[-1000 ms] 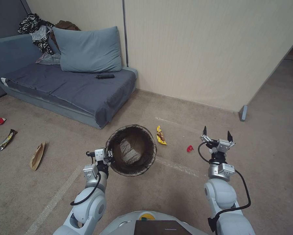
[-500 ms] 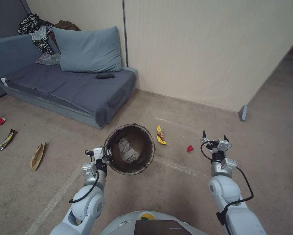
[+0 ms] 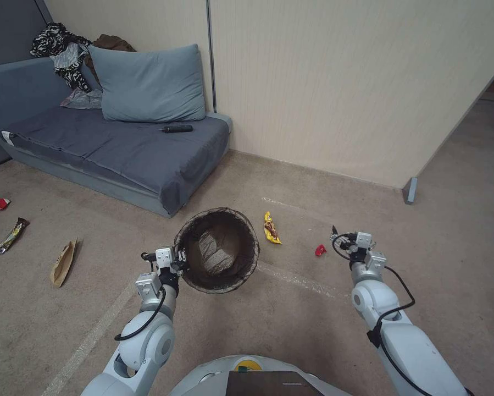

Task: Pick up the trash bin, then pick up the garbage from the floor and place it into the trash bin.

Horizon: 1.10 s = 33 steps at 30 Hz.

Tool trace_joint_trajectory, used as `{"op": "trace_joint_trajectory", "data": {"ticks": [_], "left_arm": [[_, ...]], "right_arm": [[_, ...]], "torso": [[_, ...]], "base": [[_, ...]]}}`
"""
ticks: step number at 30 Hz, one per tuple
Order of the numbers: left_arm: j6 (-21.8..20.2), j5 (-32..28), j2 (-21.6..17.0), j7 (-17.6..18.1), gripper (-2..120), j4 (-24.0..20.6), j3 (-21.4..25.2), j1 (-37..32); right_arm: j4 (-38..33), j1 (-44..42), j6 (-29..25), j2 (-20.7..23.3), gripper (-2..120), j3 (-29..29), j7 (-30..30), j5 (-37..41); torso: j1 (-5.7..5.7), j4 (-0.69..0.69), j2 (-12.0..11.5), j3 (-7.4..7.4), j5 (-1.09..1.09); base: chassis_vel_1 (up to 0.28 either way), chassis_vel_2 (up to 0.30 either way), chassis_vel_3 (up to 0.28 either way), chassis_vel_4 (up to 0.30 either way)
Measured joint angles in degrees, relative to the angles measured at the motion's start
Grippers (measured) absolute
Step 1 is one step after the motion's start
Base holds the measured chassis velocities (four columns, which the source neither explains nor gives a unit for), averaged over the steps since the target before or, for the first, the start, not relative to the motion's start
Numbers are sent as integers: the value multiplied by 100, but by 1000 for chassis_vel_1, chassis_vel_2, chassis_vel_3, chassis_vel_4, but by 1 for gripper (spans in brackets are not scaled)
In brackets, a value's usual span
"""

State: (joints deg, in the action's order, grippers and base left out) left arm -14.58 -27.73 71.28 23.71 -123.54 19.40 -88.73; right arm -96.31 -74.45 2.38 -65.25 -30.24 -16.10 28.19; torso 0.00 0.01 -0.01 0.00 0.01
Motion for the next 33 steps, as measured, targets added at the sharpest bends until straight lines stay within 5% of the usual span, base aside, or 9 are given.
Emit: {"op": "trace_joint_trajectory", "data": {"ticks": [7,33], "left_arm": [[0,-66,-47,0,3,57,15,78],[1,-87,-61,3,3,29,24,104]], "right_arm": [[1007,633,144,-179,100,485,-39,9],[2704,1435,-120,-700,100,895,46,-339]], "torso": [[0,0,0,0,-1],[0,-1,1,0,-1]], "base": [[0,0,0,0],[0,0,0,0]]}}
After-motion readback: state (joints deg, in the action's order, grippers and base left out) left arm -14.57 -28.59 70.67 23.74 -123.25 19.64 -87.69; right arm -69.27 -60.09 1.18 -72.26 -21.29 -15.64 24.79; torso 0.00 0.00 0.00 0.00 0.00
